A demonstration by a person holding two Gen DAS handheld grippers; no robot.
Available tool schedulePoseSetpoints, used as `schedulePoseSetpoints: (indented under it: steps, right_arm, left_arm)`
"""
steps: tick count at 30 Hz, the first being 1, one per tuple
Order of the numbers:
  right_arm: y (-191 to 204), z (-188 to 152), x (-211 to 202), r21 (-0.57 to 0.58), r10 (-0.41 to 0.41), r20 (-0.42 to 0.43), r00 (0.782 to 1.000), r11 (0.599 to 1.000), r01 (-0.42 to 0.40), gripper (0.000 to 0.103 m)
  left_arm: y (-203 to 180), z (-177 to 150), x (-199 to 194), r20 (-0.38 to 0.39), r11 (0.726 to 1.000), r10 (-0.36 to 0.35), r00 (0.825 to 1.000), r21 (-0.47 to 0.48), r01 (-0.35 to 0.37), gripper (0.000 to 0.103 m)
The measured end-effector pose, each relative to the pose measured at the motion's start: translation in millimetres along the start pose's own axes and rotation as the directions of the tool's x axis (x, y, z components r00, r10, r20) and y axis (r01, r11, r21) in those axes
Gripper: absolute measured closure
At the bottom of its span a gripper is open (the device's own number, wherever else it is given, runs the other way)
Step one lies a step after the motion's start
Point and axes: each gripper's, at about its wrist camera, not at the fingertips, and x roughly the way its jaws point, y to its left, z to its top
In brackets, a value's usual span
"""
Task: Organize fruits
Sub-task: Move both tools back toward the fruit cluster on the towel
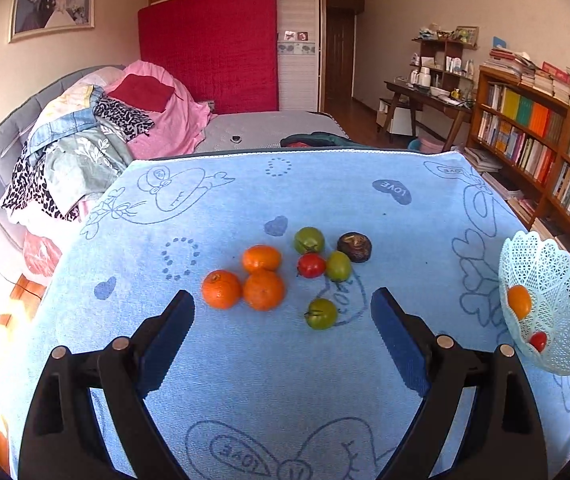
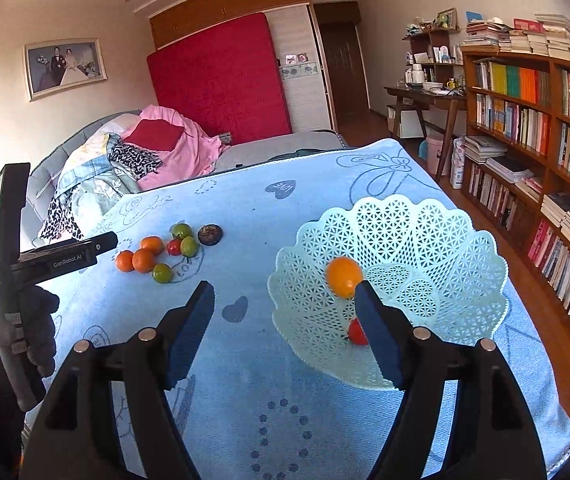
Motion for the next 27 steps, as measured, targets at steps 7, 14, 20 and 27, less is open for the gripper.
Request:
schedulePoseSetpoints:
  steps: [7, 14, 20, 27]
  right_arm:
    - [33.4, -3.0, 23.6, -0.046, 0.047, -0.059, 0.997, 0.998, -0.049, 0.029]
    - [59.6, -8.6, 47.7, -0.095, 0.077, -0.123, 0.989, 0.992, -0.089, 0.029]
    - [67.4, -12.7, 66.3, -0.095, 0.094, -0.171, 0.981, 0.989, -0.112, 0.029]
    - [76.8, -16.4, 82.4, -0.103, 0.099, -0.210, 0.973, 0.987, -0.122, 0.029]
  left_arm:
    - [25.2, -5.1, 19.5, -0.034, 0.998, 0.057, 0.998, -0.003, -0.057, 0.014]
    - [44.2, -7.7, 51.7, -0.082, 0.995, 0.102, 0.991, 0.002, -0.102, 0.014]
    - [62.1, -10.5, 77.0, -0.127, 0.992, 0.121, 0.985, -0.008, -0.123, 0.015]
    - [65.3, -11.2, 93.7, -0.140, 0.994, 0.108, 0.984, 0.005, -0.108, 0.020]
